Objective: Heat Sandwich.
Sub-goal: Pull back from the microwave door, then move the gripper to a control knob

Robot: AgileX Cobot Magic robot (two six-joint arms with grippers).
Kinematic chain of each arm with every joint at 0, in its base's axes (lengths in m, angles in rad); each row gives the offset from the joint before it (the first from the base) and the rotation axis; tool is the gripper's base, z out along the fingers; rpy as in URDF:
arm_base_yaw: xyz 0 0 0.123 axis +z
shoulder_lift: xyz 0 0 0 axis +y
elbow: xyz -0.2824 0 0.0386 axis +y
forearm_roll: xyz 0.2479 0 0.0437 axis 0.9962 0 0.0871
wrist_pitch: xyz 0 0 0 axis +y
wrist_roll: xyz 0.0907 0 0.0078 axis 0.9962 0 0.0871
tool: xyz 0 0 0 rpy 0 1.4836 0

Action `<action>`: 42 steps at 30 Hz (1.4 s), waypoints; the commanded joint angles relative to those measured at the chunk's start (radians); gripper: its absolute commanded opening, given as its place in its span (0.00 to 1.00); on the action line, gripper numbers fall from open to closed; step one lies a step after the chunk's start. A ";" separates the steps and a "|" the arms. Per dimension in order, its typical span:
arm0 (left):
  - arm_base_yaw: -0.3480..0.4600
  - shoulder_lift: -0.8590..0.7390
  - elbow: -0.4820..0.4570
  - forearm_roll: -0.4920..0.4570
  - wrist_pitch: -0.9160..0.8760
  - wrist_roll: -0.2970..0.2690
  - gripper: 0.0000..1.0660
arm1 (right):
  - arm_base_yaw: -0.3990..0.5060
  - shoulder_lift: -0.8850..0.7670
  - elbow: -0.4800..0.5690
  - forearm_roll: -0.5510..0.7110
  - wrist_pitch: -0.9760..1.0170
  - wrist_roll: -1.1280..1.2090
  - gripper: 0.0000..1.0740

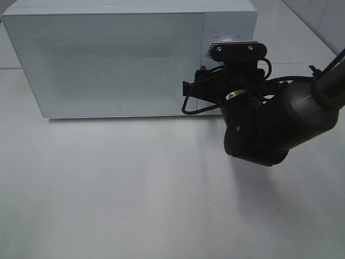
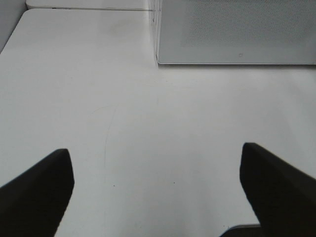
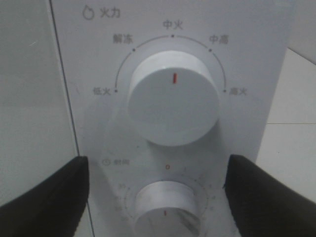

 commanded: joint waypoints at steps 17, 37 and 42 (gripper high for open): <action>-0.005 -0.023 0.001 -0.006 -0.015 -0.004 0.79 | 0.003 0.043 -0.006 0.007 -0.013 0.072 0.69; -0.005 -0.023 0.001 -0.006 -0.015 -0.004 0.79 | 0.000 0.110 -0.006 -0.035 -0.122 0.123 0.69; -0.005 -0.023 0.001 -0.006 -0.015 -0.004 0.79 | 0.000 0.110 -0.006 -0.035 -0.121 0.123 0.66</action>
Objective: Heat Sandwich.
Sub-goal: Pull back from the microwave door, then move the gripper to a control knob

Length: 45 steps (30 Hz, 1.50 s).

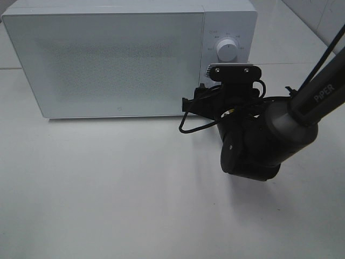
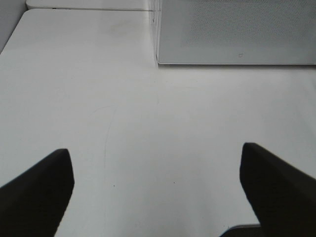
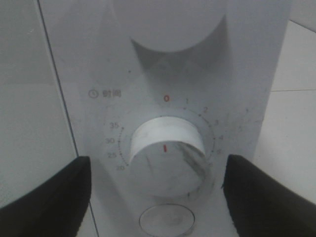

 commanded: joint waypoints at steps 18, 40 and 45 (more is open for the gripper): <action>-0.005 -0.023 0.001 -0.006 -0.015 -0.004 0.79 | 0.001 -0.003 -0.005 -0.033 -0.148 0.004 0.65; -0.005 -0.023 0.001 -0.006 -0.015 -0.004 0.79 | 0.000 -0.023 -0.005 -0.014 -0.147 -0.030 0.55; -0.005 -0.023 0.001 -0.006 -0.015 -0.004 0.79 | -0.001 -0.017 -0.005 -0.015 -0.148 -0.022 0.47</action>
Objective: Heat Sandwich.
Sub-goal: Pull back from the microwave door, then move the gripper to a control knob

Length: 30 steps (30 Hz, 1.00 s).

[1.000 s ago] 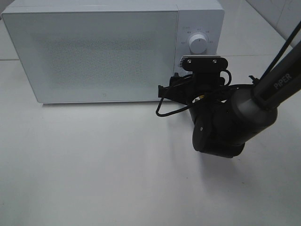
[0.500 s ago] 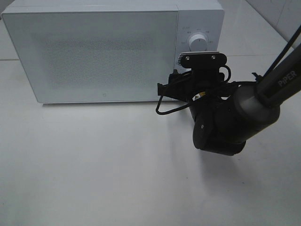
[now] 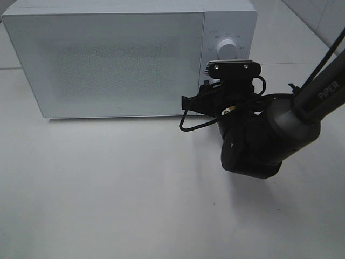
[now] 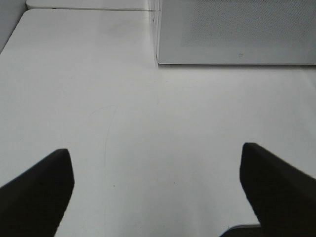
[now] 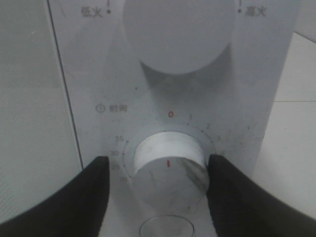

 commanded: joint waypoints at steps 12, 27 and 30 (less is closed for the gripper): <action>-0.005 -0.023 0.001 -0.006 -0.015 -0.004 0.79 | -0.001 0.001 -0.005 -0.007 -0.147 0.035 0.00; -0.005 -0.023 0.001 -0.006 -0.015 -0.004 0.79 | -0.001 -0.048 -0.005 0.004 -0.147 0.763 0.00; -0.005 -0.023 0.001 -0.006 -0.015 -0.004 0.79 | -0.001 -0.075 -0.005 0.006 -0.147 0.930 0.00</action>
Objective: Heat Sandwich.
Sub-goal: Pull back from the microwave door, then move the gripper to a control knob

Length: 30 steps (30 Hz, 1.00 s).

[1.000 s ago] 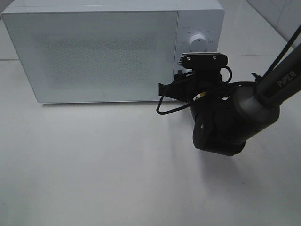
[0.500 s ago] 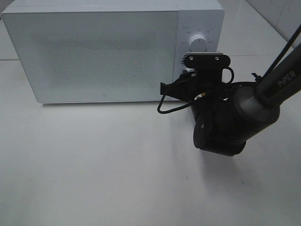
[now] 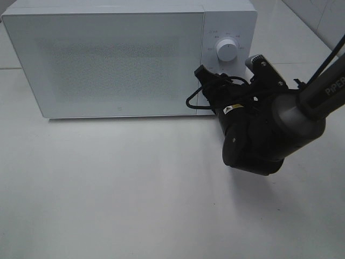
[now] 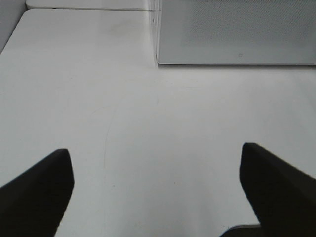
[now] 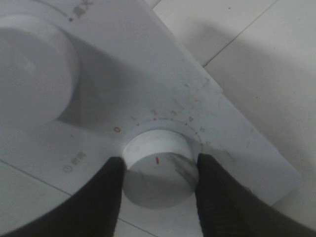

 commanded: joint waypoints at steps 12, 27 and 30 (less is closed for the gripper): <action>-0.005 -0.023 0.001 -0.006 -0.015 -0.004 0.79 | 0.001 -0.044 -0.006 -0.020 -0.185 0.779 0.00; -0.005 -0.023 0.001 -0.006 -0.015 -0.004 0.79 | 0.001 -0.044 -0.006 -0.024 -0.185 0.992 0.00; -0.005 -0.023 0.001 -0.006 -0.015 -0.004 0.79 | 0.002 -0.044 -0.006 -0.024 -0.185 0.974 0.00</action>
